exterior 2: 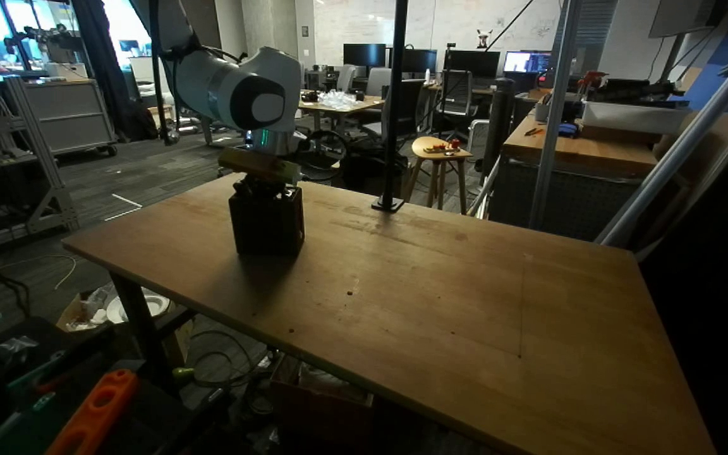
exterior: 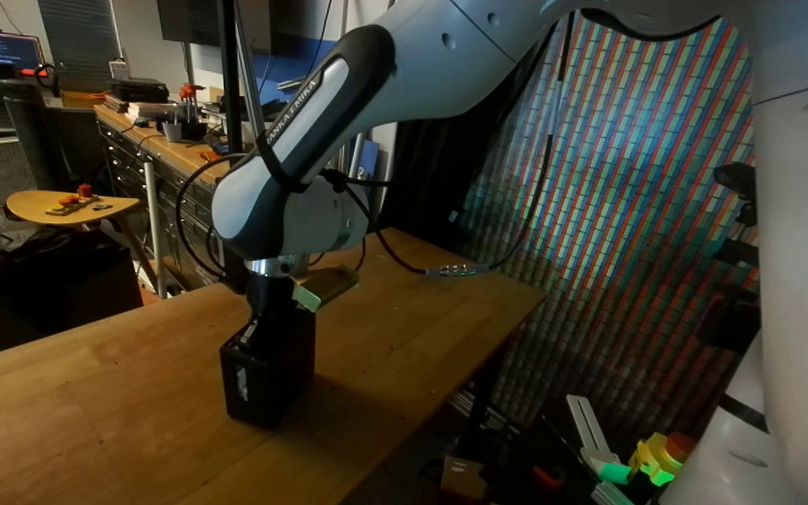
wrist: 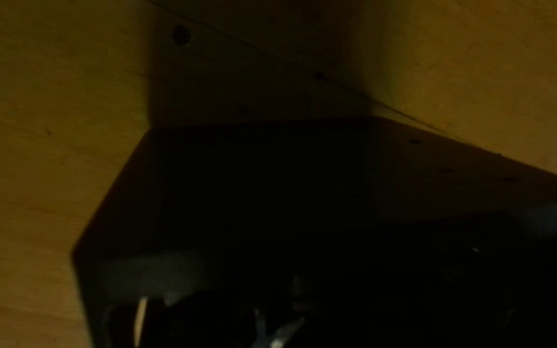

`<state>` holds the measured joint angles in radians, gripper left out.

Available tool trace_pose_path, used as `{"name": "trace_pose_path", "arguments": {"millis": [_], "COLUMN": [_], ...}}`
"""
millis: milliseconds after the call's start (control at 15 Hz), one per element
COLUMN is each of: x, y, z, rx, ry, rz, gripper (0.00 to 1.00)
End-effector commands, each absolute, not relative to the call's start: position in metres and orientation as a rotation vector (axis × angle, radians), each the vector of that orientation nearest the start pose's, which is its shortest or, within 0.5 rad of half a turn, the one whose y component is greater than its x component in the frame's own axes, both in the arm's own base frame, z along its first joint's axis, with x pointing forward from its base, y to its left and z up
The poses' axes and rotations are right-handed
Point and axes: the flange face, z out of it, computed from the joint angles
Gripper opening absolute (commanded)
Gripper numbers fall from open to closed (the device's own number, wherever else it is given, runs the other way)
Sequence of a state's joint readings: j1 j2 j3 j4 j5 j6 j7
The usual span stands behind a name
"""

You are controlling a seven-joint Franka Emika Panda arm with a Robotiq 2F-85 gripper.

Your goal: Put the cloth in the black box

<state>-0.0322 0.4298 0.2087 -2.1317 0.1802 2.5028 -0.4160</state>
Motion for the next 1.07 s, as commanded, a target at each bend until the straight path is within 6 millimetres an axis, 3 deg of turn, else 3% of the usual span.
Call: {"name": "trace_pose_path", "arguments": {"millis": [0, 467, 1000], "x": [0.552, 0.553, 0.566], "y": [0.104, 0.11, 0.117], "z": [0.237, 0.279, 0.285], "rx": [-2.912, -2.974, -2.983], "ry": [-0.631, -0.667, -0.714], "rz": [0.031, 0.024, -0.009], "gripper": [0.01, 0.01, 0.01]}}
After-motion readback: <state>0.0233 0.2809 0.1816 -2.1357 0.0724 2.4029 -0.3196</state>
